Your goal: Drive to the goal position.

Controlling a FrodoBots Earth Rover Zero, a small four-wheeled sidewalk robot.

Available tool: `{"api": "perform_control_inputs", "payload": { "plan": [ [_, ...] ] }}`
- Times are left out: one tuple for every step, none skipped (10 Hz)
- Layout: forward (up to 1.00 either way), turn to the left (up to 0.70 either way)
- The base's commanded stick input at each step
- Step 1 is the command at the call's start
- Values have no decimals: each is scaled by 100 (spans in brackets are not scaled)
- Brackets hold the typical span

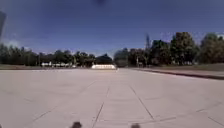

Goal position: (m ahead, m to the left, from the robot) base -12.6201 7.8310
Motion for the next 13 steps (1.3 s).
{"api": "perform_control_inputs", "payload": {
  "plan": [
    [85, 4],
    [85, 4],
    [85, 4],
    [85, 4],
    [85, 4],
    [85, 4],
    [85, 4],
    [85, 15],
    [85, 27],
    [85, 38],
    [85, 38],
    [85, 38],
    [85, 38]
  ]
}}
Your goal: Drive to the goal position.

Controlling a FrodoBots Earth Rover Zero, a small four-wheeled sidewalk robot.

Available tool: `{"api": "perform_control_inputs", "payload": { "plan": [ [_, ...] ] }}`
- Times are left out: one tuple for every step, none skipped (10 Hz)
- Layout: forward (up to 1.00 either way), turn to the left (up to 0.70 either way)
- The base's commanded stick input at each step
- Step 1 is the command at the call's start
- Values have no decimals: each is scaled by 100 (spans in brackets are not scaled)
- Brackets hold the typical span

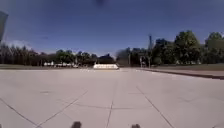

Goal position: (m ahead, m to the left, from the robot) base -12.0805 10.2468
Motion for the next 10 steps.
{"api": "perform_control_inputs", "payload": {
  "plan": [
    [85, 38],
    [85, 38],
    [85, 38],
    [85, 38],
    [85, 38],
    [85, 38],
    [85, 38],
    [85, 38],
    [85, 38],
    [85, 38]
  ]
}}
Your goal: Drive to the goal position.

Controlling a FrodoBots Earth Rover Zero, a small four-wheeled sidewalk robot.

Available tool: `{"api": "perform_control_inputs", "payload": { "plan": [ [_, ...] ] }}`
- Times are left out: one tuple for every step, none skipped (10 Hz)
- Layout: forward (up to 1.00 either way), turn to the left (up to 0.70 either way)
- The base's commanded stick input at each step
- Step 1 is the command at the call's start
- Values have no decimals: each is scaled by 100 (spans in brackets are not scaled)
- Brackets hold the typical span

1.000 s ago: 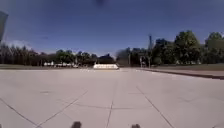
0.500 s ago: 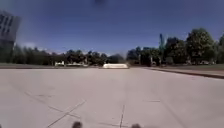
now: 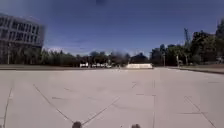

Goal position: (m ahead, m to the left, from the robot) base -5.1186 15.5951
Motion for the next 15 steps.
{"api": "perform_control_inputs", "payload": {
  "plan": [
    [85, 38],
    [85, 38],
    [85, 38],
    [85, 38],
    [85, 38],
    [85, 38],
    [85, 38],
    [85, 38],
    [85, 38],
    [85, 38],
    [85, 38],
    [85, 38],
    [85, 38],
    [85, 29],
    [85, 24]
  ]
}}
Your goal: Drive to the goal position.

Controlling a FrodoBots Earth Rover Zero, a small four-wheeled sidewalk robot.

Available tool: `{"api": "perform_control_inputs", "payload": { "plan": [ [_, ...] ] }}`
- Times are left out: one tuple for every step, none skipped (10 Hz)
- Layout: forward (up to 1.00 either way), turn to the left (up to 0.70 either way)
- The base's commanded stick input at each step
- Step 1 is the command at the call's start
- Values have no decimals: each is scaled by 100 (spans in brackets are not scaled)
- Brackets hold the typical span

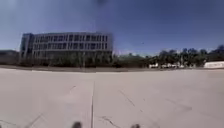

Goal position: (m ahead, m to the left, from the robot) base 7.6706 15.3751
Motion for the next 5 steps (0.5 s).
{"api": "perform_control_inputs", "payload": {
  "plan": [
    [85, 19],
    [85, 17],
    [85, 16],
    [85, 15],
    [85, 15]
  ]
}}
